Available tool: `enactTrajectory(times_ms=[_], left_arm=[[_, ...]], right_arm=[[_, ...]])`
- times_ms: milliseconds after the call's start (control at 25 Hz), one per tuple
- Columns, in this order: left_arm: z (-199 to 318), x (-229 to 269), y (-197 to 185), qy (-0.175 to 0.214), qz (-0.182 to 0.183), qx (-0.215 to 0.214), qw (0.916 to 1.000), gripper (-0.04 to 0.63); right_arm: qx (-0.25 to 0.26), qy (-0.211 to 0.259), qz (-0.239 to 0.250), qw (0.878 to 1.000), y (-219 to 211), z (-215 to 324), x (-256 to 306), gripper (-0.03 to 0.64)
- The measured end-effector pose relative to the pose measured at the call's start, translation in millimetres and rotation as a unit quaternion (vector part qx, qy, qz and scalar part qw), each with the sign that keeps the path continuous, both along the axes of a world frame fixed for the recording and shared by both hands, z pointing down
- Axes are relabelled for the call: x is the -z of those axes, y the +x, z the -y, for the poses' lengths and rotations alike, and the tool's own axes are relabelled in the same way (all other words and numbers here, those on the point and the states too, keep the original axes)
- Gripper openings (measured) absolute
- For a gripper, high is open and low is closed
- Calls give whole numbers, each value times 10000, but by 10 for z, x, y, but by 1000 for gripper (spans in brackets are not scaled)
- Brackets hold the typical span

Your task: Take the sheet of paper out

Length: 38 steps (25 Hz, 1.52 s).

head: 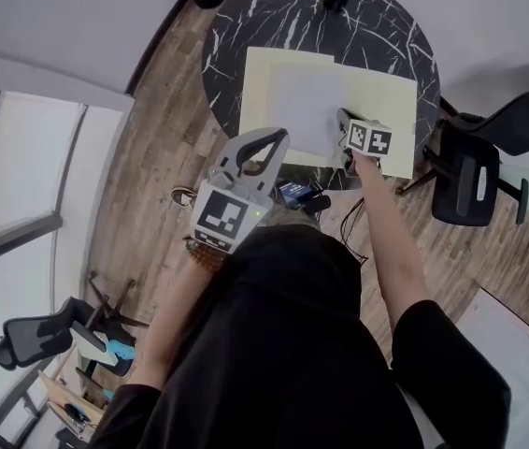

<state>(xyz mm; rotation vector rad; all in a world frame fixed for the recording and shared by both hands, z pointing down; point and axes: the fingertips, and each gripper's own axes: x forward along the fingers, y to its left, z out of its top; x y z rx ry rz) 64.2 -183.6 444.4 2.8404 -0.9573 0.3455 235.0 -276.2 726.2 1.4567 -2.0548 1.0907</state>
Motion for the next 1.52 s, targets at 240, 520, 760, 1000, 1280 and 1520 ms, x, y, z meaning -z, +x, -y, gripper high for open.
enactTrajectory(times_ms=[240, 520, 760, 1000, 1280, 1520], left_arm=[[-30, 15, 45, 6, -56, -37, 10000, -6], [-49, 9, 137, -21, -151, -108, 9998, -6], [-85, 14, 235, -17, -173, -244, 9996, -6], [-55, 24, 243, -1, -178, -236, 9996, -6], [-18, 13, 239, -18, -227, -135, 9997, -6], [23, 14, 234, -25, -299, -97, 9995, -6]], right_arm=[[-48, 133, 165, 9998, 43, -85, 156, -3], [-100, 350, 374, 9986, 48, -166, 362, -3], [-159, 607, 521, 9967, 57, -207, 618, -3], [-139, 819, 690, 9942, 53, -225, 856, -5], [-106, 1021, 860, 9910, 44, -228, 1067, -5], [-119, 1235, 1064, 9865, -19, -271, 1266, -5]])
